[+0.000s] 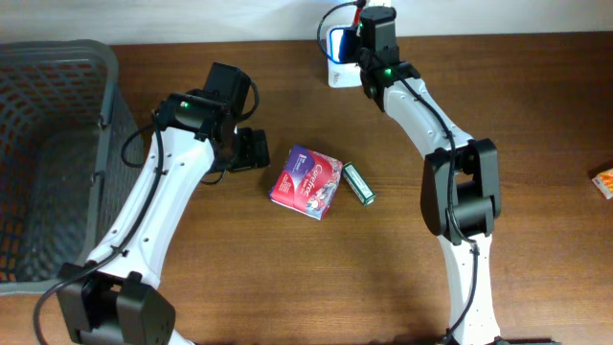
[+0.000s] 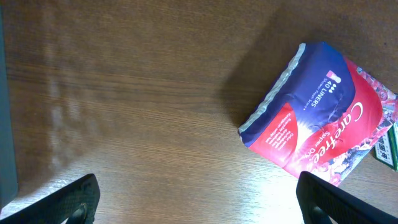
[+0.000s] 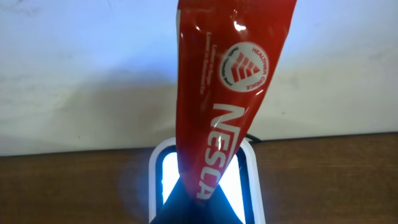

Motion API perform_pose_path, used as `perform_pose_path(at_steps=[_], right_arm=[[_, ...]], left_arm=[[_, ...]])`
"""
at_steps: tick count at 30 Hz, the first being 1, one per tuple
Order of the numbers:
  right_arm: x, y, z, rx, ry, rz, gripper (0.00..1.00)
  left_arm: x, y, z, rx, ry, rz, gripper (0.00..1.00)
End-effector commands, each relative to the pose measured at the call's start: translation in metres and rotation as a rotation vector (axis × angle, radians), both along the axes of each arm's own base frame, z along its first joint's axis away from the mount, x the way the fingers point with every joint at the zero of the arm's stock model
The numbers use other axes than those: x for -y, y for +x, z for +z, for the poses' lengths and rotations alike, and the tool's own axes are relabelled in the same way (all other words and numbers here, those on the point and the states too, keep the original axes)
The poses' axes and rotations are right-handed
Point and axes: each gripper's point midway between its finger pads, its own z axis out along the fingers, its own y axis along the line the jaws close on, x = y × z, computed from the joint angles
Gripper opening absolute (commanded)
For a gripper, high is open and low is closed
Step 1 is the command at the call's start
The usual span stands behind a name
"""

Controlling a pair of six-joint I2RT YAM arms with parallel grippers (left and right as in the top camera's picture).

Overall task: Scan the item barcode
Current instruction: 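Raise the Nescafe stick in front of the white scanner, then carry the Nescafe stick to the right table edge and release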

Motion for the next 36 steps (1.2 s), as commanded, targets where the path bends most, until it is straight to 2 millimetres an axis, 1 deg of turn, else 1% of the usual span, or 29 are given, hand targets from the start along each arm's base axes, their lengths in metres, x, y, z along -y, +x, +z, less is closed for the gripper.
perform_pose_path(at_steps=[1,2,3,4,5,6,7,8,9,10,11,13,14,16,17,19,20,22,24,25,26,27,29,31,32,33,34,35,36], right_arm=[[0.006,-0.002,0.044,0.054,0.009,-0.027,0.04],[0.009,-0.005,0.049,0.047,0.006,-0.030,0.04],[0.022,-0.010,0.067,0.049,0.006,-0.047,0.04],[0.039,-0.014,0.085,0.056,0.000,-0.084,0.04],[0.068,-0.021,0.102,0.052,-0.019,-0.156,0.04],[0.117,-0.036,0.121,0.031,-0.020,-0.309,0.04],[0.166,-0.053,0.131,-0.005,-0.020,-0.437,0.04],[0.199,-0.066,0.132,-0.044,-0.024,-0.498,0.04],[0.232,-0.079,0.128,-0.092,-0.035,-0.551,0.04],[0.275,-0.099,0.113,-0.176,-0.049,-0.626,0.04],[0.327,-0.126,0.091,-0.284,-0.058,-0.719,0.04],[0.400,-0.175,0.057,-0.443,-0.049,-0.859,0.04],[0.424,-0.193,0.044,-0.497,-0.041,-0.908,0.04],[0.477,-0.241,0.001,-0.646,-0.001,-1.013,0.04],[0.491,-0.254,-0.014,-0.689,0.015,-1.042,0.04],[0.510,-0.273,-0.036,-0.747,0.044,-1.079,0.04],[0.516,-0.278,-0.045,-0.758,0.070,-1.082,0.04],[0.515,-0.271,-0.055,-0.752,0.126,-1.016,0.04],[0.515,-0.264,-0.054,-0.727,0.132,-1.005,0.05],[0.513,-0.263,-0.054,-0.728,0.131,-1.002,0.07],[0.512,-0.263,-0.056,-0.733,0.131,-1.000,0.11],[0.510,-0.265,-0.060,-0.744,0.133,-0.999,0.20],[0.505,-0.271,-0.073,-0.781,0.138,-0.995,0.25],[0.500,-0.278,-0.079,-0.819,0.142,-0.990,0.43],[0.499,-0.280,-0.077,-0.828,0.144,-0.989,0.46],[0.497,-0.282,-0.074,-0.835,0.147,-0.987,0.47],[0.493,-0.282,-0.064,-0.827,0.157,-0.978,0.47],[0.485,-0.278,-0.045,-0.797,0.195,-0.945,0.47],[0.469,-0.272,-0.021,-0.757,0.268,-0.880,0.47]], left_arm=[[-0.002,0.000,0.003,0.010,0.002,0.012,0.99],[-0.002,0.000,0.003,0.010,0.002,0.012,0.99],[-0.002,0.000,0.003,0.010,0.002,0.012,0.99],[-0.002,0.000,0.003,0.010,0.002,0.012,0.99],[-0.002,0.000,0.003,0.010,0.002,0.012,0.99],[-0.002,0.000,0.003,0.010,0.002,0.012,0.99],[-0.002,0.000,0.003,0.010,0.002,0.012,0.99],[-0.002,0.000,0.003,0.010,0.002,0.012,0.99],[-0.002,0.000,0.003,0.010,0.002,0.012,0.99],[-0.002,0.000,0.003,0.010,0.002,0.012,0.99],[-0.002,0.000,0.003,0.010,0.002,0.012,0.99],[-0.002,0.000,0.003,0.010,0.002,0.012,0.99],[-0.002,0.000,0.003,0.010,0.002,0.012,0.99],[-0.002,0.000,0.003,0.010,0.002,0.012,0.99],[-0.002,0.000,0.003,0.010,0.002,0.012,0.99],[-0.002,0.000,0.003,0.010,0.002,0.012,0.99],[-0.002,0.000,0.003,0.010,0.002,0.012,0.99],[-0.002,0.000,0.003,0.010,0.002,0.012,0.99],[-0.002,0.000,0.003,0.010,0.002,0.012,0.99],[-0.002,0.000,0.003,0.010,0.002,0.012,0.99],[-0.002,0.000,0.003,0.010,0.002,0.012,0.99],[-0.002,0.000,0.003,0.010,0.002,0.012,0.99],[-0.002,0.000,0.003,0.010,0.002,0.012,0.99],[-0.002,0.000,0.003,0.010,0.002,0.012,0.99],[-0.002,0.000,0.003,0.010,0.002,0.012,0.99],[-0.002,0.000,0.003,0.010,0.002,0.012,0.99],[-0.002,0.000,0.003,0.010,0.002,0.012,0.99],[-0.002,0.000,0.003,0.010,0.002,0.012,0.99],[-0.002,0.000,0.003,0.010,0.002,0.012,0.99]])
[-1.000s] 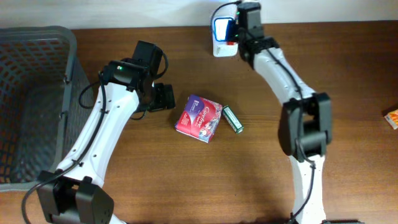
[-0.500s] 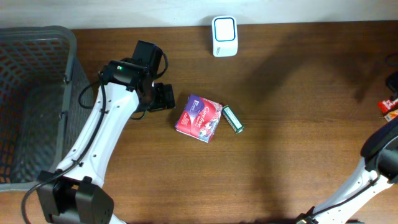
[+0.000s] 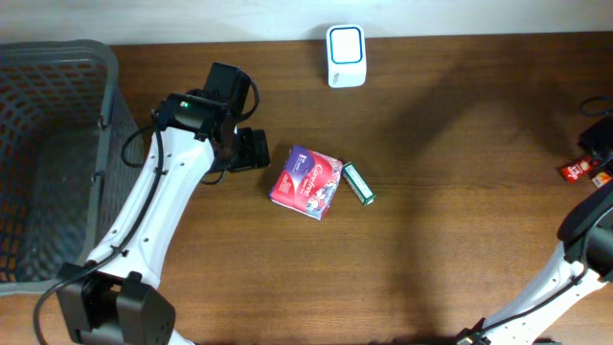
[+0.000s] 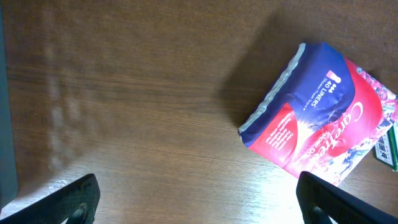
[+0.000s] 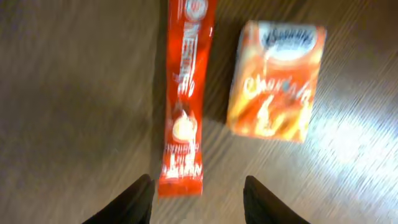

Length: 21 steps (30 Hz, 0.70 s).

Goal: Scan the item barcode

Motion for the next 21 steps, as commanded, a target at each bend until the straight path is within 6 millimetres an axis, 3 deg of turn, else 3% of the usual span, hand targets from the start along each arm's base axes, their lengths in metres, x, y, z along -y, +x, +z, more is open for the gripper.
perform_pose_path(at_steps=[1,4,5,6,7,10,15,17,20,21], right_arm=[[-0.053,0.036,0.093,0.323,0.176,0.112,0.50],[-0.145,0.070,0.165,0.620,0.417,0.450,0.66],[-0.178,0.074,0.169,0.615,0.464,0.536,0.88],[-0.203,0.075,0.163,0.570,0.494,0.586,0.99],[-0.233,0.072,0.153,0.499,0.519,0.653,0.99],[-0.295,0.053,0.131,0.269,0.504,0.752,0.99],[-0.376,0.002,0.099,-0.100,0.398,1.058,0.99],[-0.420,-0.012,0.072,-0.167,0.400,1.233,0.99],[-0.458,-0.013,0.034,-0.166,0.354,1.366,0.99],[-0.468,-0.014,0.021,-0.163,0.340,1.395,0.94]], left_arm=[[-0.002,0.000,0.003,0.010,0.003,0.012,0.99],[-0.002,0.000,0.003,0.010,0.003,0.012,0.99],[-0.002,0.000,0.003,0.010,0.003,0.012,0.99],[-0.002,0.000,0.003,0.010,0.003,0.012,0.99],[-0.002,0.000,0.003,0.010,0.003,0.012,0.99],[-0.002,0.000,0.003,0.010,0.003,0.012,0.99],[-0.002,0.000,0.003,0.010,0.003,0.012,0.99],[-0.002,0.000,0.003,0.010,0.003,0.012,0.99],[-0.002,0.000,0.003,0.010,0.003,0.012,0.99],[-0.002,0.000,0.003,0.010,0.003,0.012,0.99]])
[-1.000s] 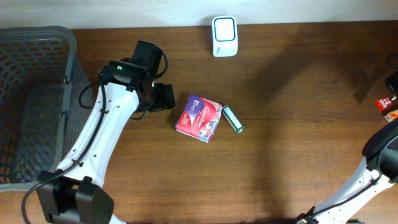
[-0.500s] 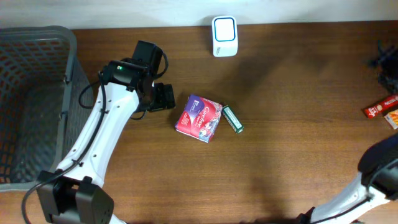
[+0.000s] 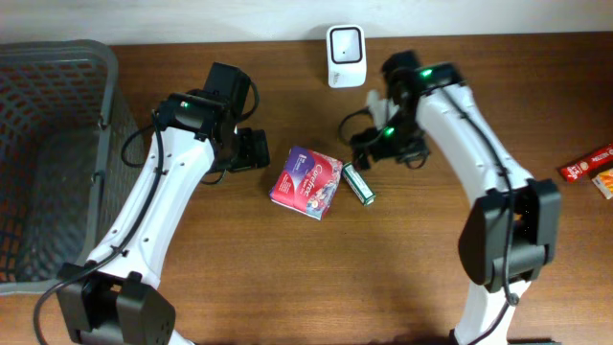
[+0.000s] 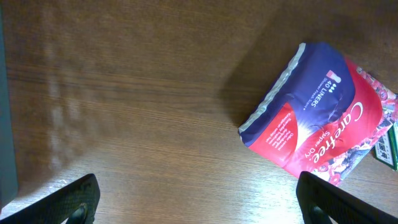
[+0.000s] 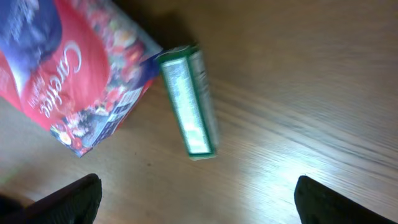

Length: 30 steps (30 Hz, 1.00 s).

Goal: Scan the item barcode

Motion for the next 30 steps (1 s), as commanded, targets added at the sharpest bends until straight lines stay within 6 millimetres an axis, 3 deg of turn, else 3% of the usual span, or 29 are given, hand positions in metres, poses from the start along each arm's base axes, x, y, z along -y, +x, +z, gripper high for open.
perform_pose_path(at_steps=[1,3,5,9,13,16,20,26,30], right_arm=[[-0.012,-0.005,-0.026,0.035,-0.036,0.077,0.80],[-0.012,-0.006,-0.039,0.045,-0.056,0.086,0.77],[0.002,-0.005,-0.053,0.064,-0.129,0.091,0.74],[-0.020,-0.015,-0.074,0.067,0.013,0.193,0.73],[-0.016,-0.025,-0.097,0.062,0.008,0.193,0.70],[-0.017,-0.023,-0.097,0.068,0.008,0.179,0.52],[-0.018,-0.005,-0.080,0.110,-0.005,0.151,0.40],[-0.013,0.005,-0.073,0.143,-0.052,0.152,0.41],[-0.011,0.000,-0.082,0.133,-0.053,0.152,0.41]], left_arm=[[-0.002,0.000,0.003,0.010,0.002,0.012,0.99],[-0.002,0.000,0.003,0.010,0.002,0.012,0.99],[-0.002,0.000,0.003,0.010,0.002,0.012,0.99],[-0.002,0.000,0.003,0.010,0.002,0.012,0.99],[-0.002,0.000,0.003,0.010,0.002,0.012,0.99],[-0.002,0.000,0.003,0.010,0.002,0.012,0.99],[-0.002,0.000,0.003,0.010,0.002,0.012,0.99],[-0.002,0.000,0.003,0.010,0.002,0.012,0.99],[-0.002,0.000,0.003,0.010,0.002,0.012,0.99]])
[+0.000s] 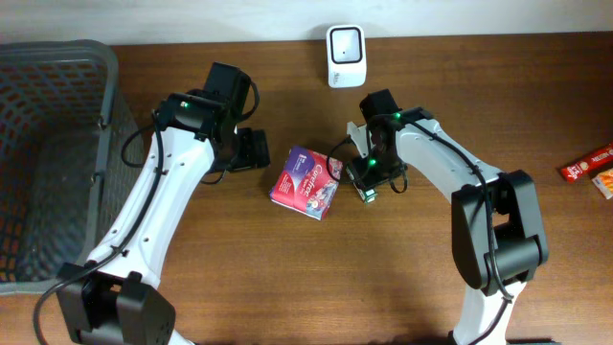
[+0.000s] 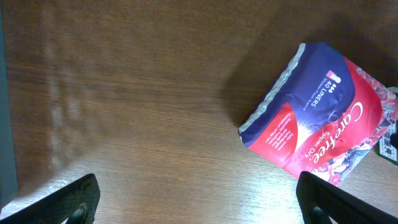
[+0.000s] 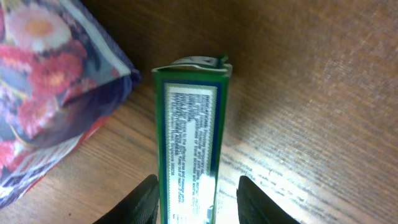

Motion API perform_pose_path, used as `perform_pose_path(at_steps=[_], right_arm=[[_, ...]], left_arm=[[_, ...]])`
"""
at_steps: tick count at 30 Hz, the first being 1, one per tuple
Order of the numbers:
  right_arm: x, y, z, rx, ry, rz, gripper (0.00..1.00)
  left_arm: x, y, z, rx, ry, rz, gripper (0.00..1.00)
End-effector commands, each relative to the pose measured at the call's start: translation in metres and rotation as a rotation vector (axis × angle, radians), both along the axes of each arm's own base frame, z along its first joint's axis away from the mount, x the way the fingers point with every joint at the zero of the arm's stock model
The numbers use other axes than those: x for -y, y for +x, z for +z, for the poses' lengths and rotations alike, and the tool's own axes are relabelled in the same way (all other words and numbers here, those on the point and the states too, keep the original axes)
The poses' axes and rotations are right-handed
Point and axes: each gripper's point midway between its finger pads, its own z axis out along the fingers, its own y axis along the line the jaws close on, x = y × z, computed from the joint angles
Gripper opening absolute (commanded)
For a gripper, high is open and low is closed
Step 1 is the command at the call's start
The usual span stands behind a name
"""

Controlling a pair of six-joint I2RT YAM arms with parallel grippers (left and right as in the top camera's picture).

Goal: Scan the item barcode

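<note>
A small green box (image 3: 189, 155) lies on the wooden table beside a red and blue pack of liners (image 1: 306, 181). My right gripper (image 3: 200, 202) is down over the box, open, one finger on each long side; the left finger is against it and the right finger stands a little off. In the overhead view the right gripper (image 1: 369, 172) covers most of the box. The white scanner (image 1: 344, 43) stands at the table's far edge. My left gripper (image 2: 199, 202) hangs open and empty, left of the pack (image 2: 317, 118).
A grey mesh basket (image 1: 57, 153) fills the left side. A red sachet (image 1: 584, 163) and an orange box (image 1: 603, 182) lie at the right edge. The left arm (image 1: 163, 192) crosses the table's left half.
My right gripper has come down from above the green box and now straddles it, with narrower jaws. The left arm and the pack have not moved.
My right gripper held a red sachet upright in front of the scanner. Then the sachet lay beside the orange box at the right edge, gripper open above it. Then the gripper hung open over the green box; now it brackets the box. The left arm stayed still.
</note>
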Motion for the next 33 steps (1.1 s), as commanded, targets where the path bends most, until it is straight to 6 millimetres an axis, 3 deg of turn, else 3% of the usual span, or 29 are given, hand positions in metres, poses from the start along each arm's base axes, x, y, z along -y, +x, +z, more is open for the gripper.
perform_pose_path(at_steps=[1,5,8,10,12,15,17,23,25,27,29,31,33], right_arm=[[0.002,-0.003,-0.004,0.004,-0.012,-0.010,0.40],[0.002,-0.003,-0.004,-0.001,-0.010,-0.040,0.27],[0.002,0.000,0.002,-0.003,-0.009,-0.061,0.23],[0.002,0.006,0.019,-0.015,0.008,-0.096,0.16],[-0.008,0.010,0.051,-0.056,0.134,-0.115,0.15],[-0.006,0.004,0.063,-0.144,0.298,-0.170,0.18],[0.007,-0.004,0.053,-0.202,0.349,-0.226,0.19],[0.052,-0.051,-0.007,-0.371,0.512,-0.454,0.20],[0.093,-0.059,-0.022,-0.389,0.424,-0.589,0.51],[0.127,-0.059,-0.018,-0.401,0.347,-0.692,0.57],[0.156,-0.055,0.001,-0.395,0.222,-0.717,0.62],[0.145,-0.050,0.028,-0.396,0.203,-0.622,0.63],[0.107,-0.050,0.027,-0.390,0.182,-0.482,0.62]], left_arm=[[-0.002,0.000,0.003,0.010,0.002,0.012,0.99],[-0.002,0.000,0.003,0.010,0.002,0.012,0.99],[-0.002,0.000,0.003,0.010,0.002,0.012,0.99],[-0.002,0.000,0.003,0.010,0.002,0.012,0.99],[-0.002,0.000,0.003,0.010,0.002,0.012,0.99],[-0.002,0.000,0.003,0.010,0.002,0.012,0.99],[-0.002,0.000,0.003,0.010,0.002,0.012,0.99],[-0.002,0.000,0.003,0.010,0.002,0.012,0.99],[-0.002,0.000,0.003,0.010,0.002,0.012,0.99],[-0.002,0.000,0.003,0.010,0.002,0.012,0.99],[-0.002,0.000,0.003,0.010,0.002,0.012,0.99],[-0.002,0.000,0.003,0.010,0.002,0.012,0.99],[-0.002,0.000,0.003,0.010,0.002,0.012,0.99]])
